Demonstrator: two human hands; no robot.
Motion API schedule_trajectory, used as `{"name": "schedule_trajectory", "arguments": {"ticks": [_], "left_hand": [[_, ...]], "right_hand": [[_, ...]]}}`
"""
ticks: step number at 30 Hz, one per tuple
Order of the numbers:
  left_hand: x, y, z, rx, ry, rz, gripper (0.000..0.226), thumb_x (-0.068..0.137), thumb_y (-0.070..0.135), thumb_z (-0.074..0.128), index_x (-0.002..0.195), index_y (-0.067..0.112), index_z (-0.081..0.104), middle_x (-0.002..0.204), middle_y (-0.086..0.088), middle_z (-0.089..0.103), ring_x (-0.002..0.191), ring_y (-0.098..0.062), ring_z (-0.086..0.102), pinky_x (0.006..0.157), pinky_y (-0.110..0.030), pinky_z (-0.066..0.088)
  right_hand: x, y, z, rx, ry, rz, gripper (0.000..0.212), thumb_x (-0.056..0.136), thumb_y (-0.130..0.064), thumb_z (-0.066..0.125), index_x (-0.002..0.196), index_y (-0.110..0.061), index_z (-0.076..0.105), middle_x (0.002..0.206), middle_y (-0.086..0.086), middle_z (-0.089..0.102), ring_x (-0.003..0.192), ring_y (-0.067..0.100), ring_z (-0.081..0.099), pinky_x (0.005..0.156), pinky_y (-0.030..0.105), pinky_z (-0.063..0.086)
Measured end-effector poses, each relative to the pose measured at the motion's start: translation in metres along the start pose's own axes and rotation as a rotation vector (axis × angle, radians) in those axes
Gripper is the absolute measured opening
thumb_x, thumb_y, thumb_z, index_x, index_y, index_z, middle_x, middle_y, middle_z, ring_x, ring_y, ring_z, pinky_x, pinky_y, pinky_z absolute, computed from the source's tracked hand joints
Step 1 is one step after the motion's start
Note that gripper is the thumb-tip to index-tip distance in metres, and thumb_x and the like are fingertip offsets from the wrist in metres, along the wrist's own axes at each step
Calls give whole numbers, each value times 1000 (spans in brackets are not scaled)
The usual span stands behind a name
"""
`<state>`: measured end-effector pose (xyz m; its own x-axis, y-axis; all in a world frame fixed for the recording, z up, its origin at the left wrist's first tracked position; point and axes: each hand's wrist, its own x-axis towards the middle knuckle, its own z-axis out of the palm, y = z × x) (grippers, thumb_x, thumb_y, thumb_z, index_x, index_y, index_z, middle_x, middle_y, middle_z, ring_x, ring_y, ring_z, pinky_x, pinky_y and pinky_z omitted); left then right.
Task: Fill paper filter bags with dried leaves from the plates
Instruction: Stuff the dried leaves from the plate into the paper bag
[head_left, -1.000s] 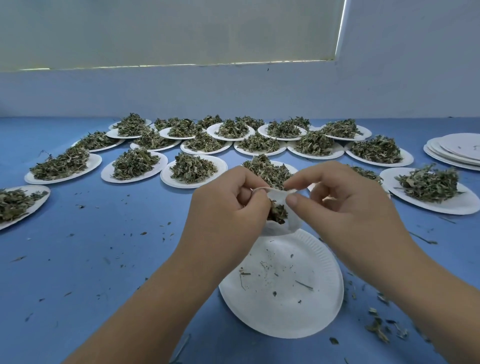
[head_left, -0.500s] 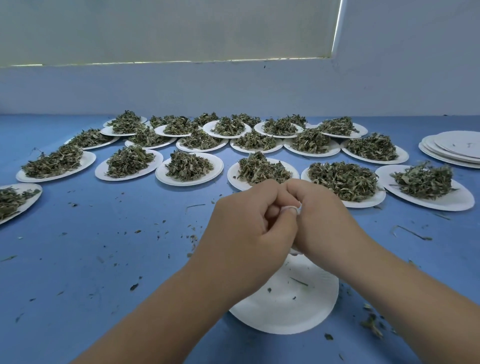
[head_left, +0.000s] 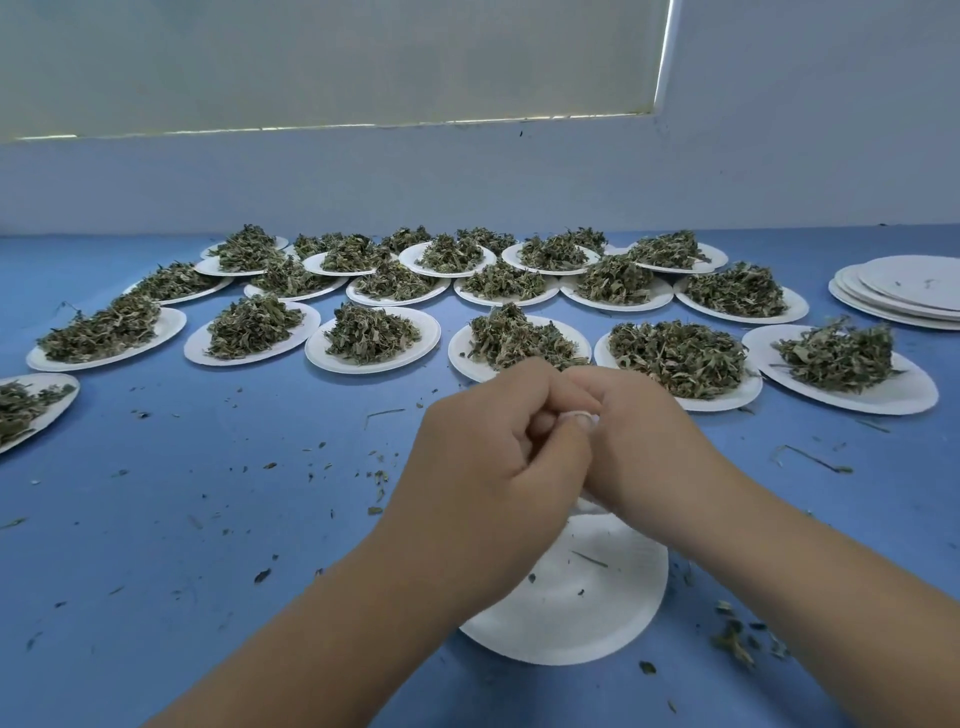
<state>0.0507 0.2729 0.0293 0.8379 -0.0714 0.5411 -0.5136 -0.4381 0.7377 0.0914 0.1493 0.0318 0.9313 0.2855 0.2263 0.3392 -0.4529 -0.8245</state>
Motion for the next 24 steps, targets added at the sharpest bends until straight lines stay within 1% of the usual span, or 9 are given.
{"name": "schedule_trajectory", "arguments": {"ticks": [4,8,11,13,15,17,20,22,24], "left_hand": [[-1,1,1,77,-12,28,12,82,21,55,80,25,66,56,11,49,49,-3,44,47,-8,31],[3,0,-7,76,61,25,12,83,18,54,78,22,65,57,8,51,50,-3,46,45,-9,33],[3,1,-7,39,64,17,13,83,17,55,77,22,64,57,6,53,50,-3,45,46,-10,33],[1,2,-3,16,41,18,12,82,17,56,75,23,64,52,12,50,48,-1,44,47,-7,31],[-1,3,0,-7,24,11,13,82,19,57,74,26,63,50,16,45,47,-1,43,47,-6,30],[-1,1,0,-17,10,4,12,81,20,57,75,26,64,50,15,43,46,-2,41,46,-6,29],[3,-1,-4,0,32,-6,9,80,22,57,81,27,64,52,11,46,46,-2,41,46,-9,31],[8,-2,-9,-53,91,-56,9,77,23,58,79,27,66,55,7,55,48,0,45,46,-12,36],[13,-5,-16,-159,148,-146,11,73,24,59,72,27,69,56,4,59,51,-8,50,47,-19,42]], "right_hand": [[-1,7,-6,165,-46,43,4,77,-1,54,74,-2,57,55,2,58,44,6,49,40,18,37],[-6,7,-18,404,-329,40,15,88,-18,66,102,-23,70,96,5,70,81,21,70,68,32,55],[-7,7,-13,275,-283,-30,30,81,-13,59,104,-29,68,100,3,70,94,21,68,85,47,56],[-7,6,-6,253,-188,-75,19,79,-10,57,84,-26,66,81,5,67,74,15,63,69,43,57],[-7,6,-4,241,-125,-86,24,76,-4,57,69,-26,60,64,-1,59,58,9,52,52,28,44],[-6,9,-6,234,-100,-98,25,75,-7,60,64,-30,59,59,-9,58,52,4,50,49,18,40],[-5,12,-11,252,-125,-100,12,77,-30,62,86,-34,68,82,-11,70,73,11,67,63,25,54],[-3,16,-13,306,-174,-80,26,82,-40,62,108,-36,67,103,-9,71,95,19,68,86,40,56],[-3,19,-15,319,-259,-63,45,81,-52,62,124,-43,57,114,-11,67,104,8,65,94,38,51]]}}
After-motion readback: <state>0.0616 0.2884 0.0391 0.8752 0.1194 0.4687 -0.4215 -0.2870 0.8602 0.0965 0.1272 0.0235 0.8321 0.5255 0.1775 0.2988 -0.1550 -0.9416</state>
